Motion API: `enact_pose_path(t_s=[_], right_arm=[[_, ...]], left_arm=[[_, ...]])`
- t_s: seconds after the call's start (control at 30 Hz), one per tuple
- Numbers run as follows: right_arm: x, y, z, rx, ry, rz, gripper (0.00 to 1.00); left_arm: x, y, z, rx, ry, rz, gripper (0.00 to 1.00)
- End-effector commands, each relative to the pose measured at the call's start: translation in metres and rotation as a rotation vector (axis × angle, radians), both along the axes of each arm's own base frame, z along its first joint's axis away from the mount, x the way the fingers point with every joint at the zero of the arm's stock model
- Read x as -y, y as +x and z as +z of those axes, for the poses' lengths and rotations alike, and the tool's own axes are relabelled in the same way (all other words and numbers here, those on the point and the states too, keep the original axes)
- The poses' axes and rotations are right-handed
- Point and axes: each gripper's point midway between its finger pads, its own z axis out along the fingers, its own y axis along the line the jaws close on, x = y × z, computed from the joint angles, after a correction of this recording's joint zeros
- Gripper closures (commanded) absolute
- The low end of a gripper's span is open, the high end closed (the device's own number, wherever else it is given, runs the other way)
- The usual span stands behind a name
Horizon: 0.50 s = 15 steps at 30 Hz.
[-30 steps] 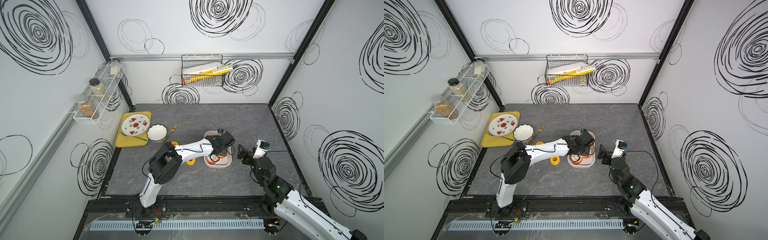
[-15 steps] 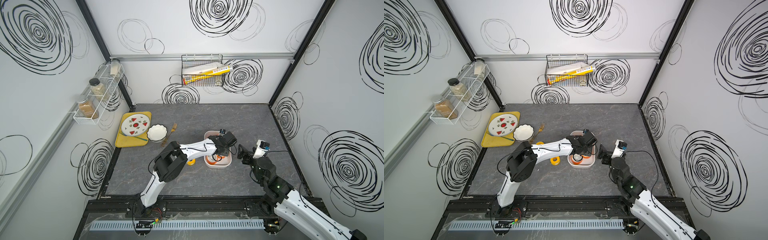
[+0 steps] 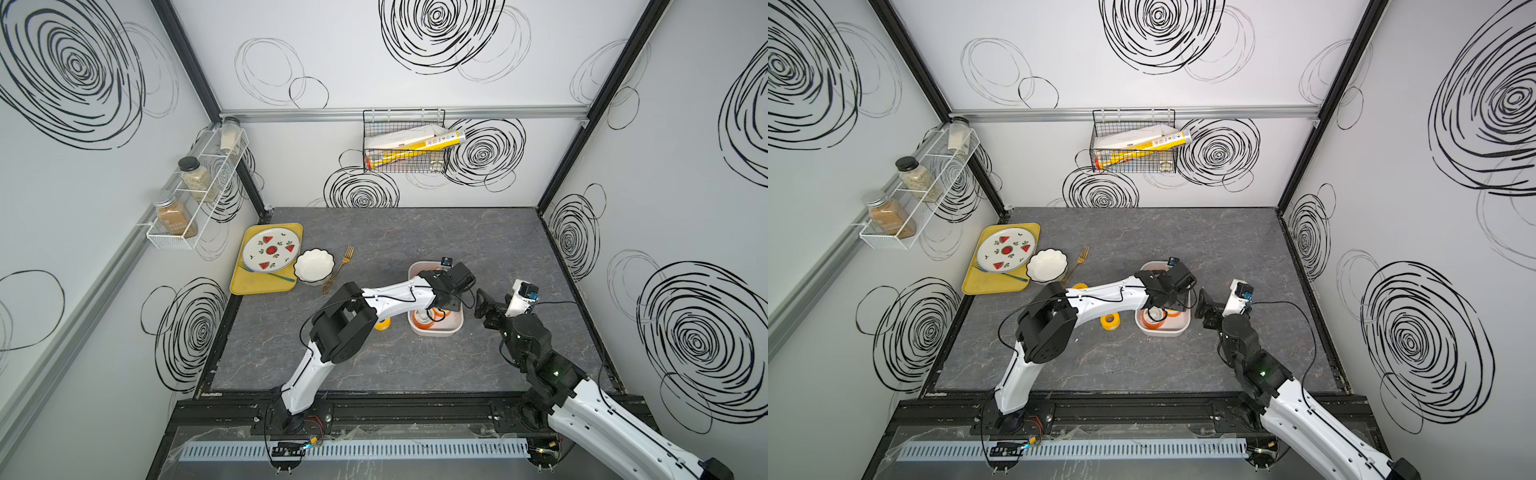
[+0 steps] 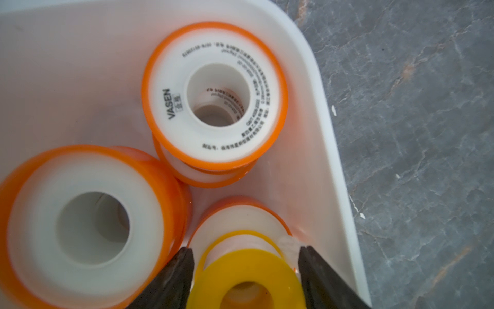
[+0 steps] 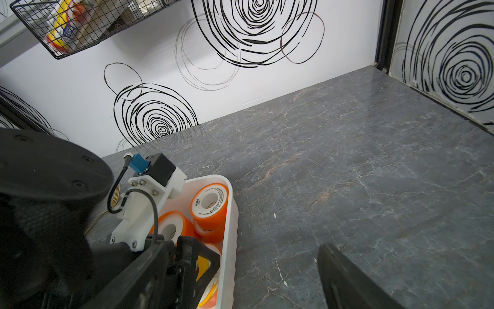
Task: Put the sealing tape into the storage box
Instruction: Place the sealing tape in the storage box.
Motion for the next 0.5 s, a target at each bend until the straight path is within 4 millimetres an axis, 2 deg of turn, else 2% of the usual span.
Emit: enact_pose_path(t_s=[0.0,0.2,0.47], right_arm=[[0.003,0.0,-0.005,-0.007,-0.004,-0.013,0.08],[0.003,0.0,-0.005,-0.008,-0.005,-0.013,0.08],[0.003,0.0,-0.005,-0.008,-0.005,-0.014,0.08]], left_arm=[[0.003,0.005,0.012,0.033,-0.013,0.005,0.29],[0.001,0.002,0.018,0.035,-0.025,0.006,0.29],[-0.002,-0.014,0.027,0.028,-0.028,-0.004,0.28]])
